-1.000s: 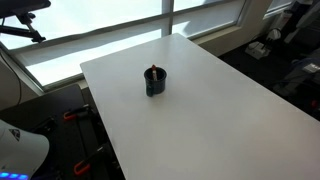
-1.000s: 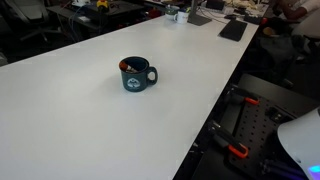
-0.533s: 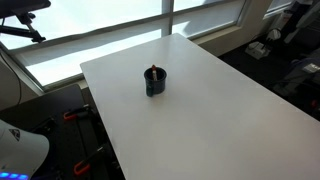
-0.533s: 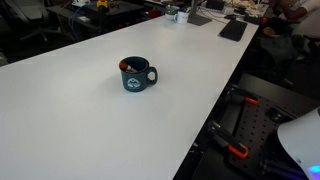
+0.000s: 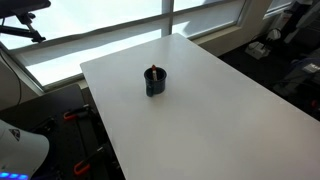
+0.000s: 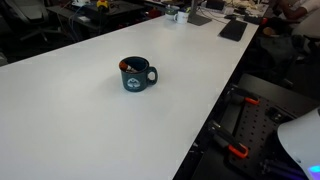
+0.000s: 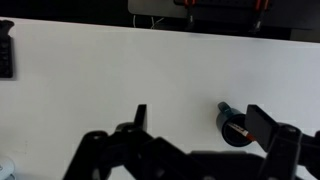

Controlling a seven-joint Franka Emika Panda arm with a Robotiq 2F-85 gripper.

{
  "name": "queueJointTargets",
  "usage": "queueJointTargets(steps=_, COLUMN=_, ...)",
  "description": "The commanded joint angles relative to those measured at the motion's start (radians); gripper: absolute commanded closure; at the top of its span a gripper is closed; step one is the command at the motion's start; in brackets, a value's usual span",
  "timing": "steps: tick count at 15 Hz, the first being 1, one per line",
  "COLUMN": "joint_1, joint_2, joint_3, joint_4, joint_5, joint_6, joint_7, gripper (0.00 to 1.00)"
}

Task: Put the marker on the table

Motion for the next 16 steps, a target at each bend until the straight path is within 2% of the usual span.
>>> queueJointTargets(steps=1, joint_1=0.003, joint_2=0.084, joint_3=-0.019, joint_4=0.060, joint_5=0.041, joint_6=-0.014, joint_7=-0.029, gripper=0.00)
queueJointTargets(steps=3, joint_1=0.007, joint_2=0.146, joint_3=-0.024, joint_4=0.097, joint_5=0.070, joint_6=-0.014, joint_7=-0.061, gripper=0.00)
queueJointTargets(steps=8, joint_1=0.015, joint_2=0.301, joint_3=-0.006, joint_4=0.210, joint_5=0.138, joint_6=-0.033, joint_7=-0.242, gripper=0.00)
queueJointTargets(steps=9, joint_1=-0.001, joint_2=0.239, joint_3=-0.003, joint_4=0.137, joint_5=0.118, joint_6=0.004, joint_7=-0.191, gripper=0.00)
queueJointTargets(steps=12, joint_1=0.001, joint_2=0.300, joint_3=0.007, joint_4=0.180, joint_5=0.126, joint_6=0.002, joint_7=-0.220, gripper=0.00)
queueJointTargets(steps=16, joint_1=0.001, joint_2=0.303, joint_3=0.007, joint_4=0.189, joint_5=0.126, joint_6=-0.001, joint_7=-0.221, gripper=0.00)
